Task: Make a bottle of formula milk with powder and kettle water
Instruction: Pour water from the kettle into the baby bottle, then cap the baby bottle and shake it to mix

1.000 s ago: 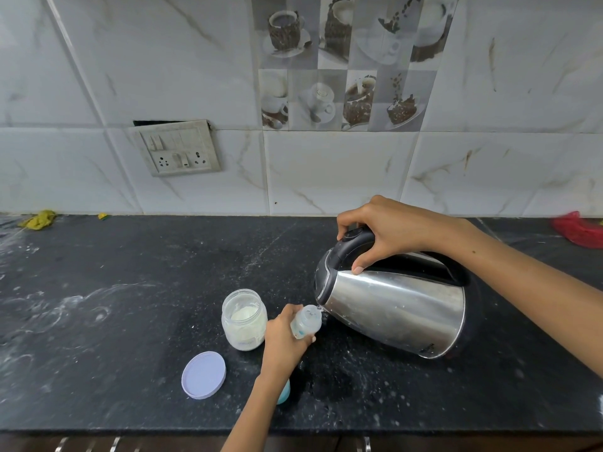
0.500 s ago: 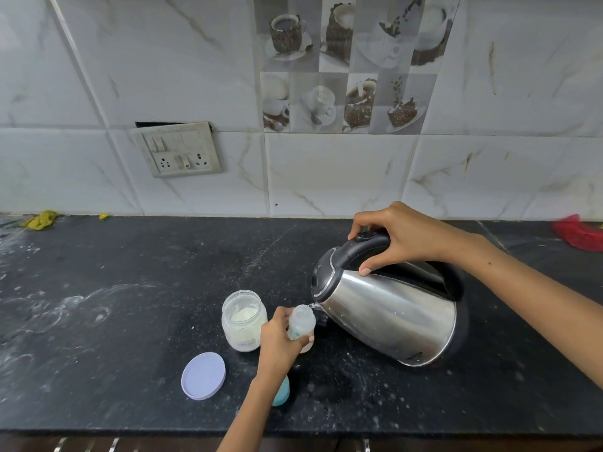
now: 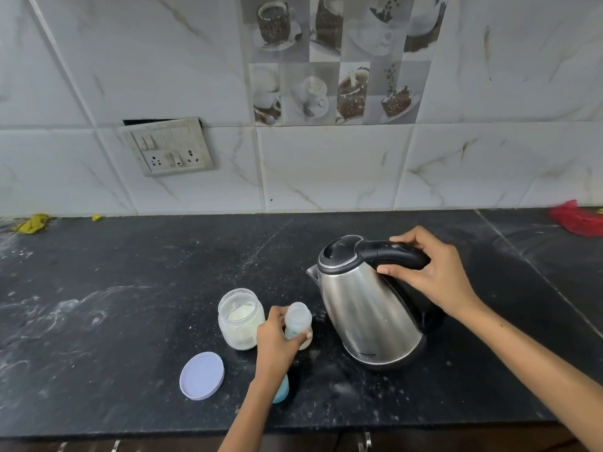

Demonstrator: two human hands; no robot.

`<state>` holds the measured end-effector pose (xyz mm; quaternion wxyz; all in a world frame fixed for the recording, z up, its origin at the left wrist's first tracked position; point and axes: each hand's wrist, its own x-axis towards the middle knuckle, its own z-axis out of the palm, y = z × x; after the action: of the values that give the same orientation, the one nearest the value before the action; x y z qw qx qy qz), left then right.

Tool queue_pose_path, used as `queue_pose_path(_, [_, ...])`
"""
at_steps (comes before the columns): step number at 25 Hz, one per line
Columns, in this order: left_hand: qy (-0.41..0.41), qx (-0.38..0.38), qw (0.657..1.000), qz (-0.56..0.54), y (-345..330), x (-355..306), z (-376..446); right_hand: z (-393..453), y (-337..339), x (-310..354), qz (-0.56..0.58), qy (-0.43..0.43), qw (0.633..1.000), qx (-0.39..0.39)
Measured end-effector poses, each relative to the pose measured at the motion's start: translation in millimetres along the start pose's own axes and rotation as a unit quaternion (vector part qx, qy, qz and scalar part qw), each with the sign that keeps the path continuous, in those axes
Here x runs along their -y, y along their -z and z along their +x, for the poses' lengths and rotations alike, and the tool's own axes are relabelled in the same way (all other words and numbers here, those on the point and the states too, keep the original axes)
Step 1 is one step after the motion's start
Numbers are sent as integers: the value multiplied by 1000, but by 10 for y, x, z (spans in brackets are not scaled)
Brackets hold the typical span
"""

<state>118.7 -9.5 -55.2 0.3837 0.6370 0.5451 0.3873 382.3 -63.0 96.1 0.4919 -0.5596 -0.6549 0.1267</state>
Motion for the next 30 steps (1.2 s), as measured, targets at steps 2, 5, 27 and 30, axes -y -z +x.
queue_pose_path(2, [-5,-2,1000,5,-7,3,0,-120,-79,-116,25,-8,997,-72])
queue_pose_path(5, [-3,-6,1000,8,-11,-19,-6,-235,-205,-265,71,-20,986,-152])
queue_pose_path(27, [-10,20,1000,-14,76,-59,-66,-659,-479,-235,-135,70,965,-213])
queue_pose_path(30, [-35,4,999,0,238,-74,-177,-661,-696,19,-136,145,962,-188])
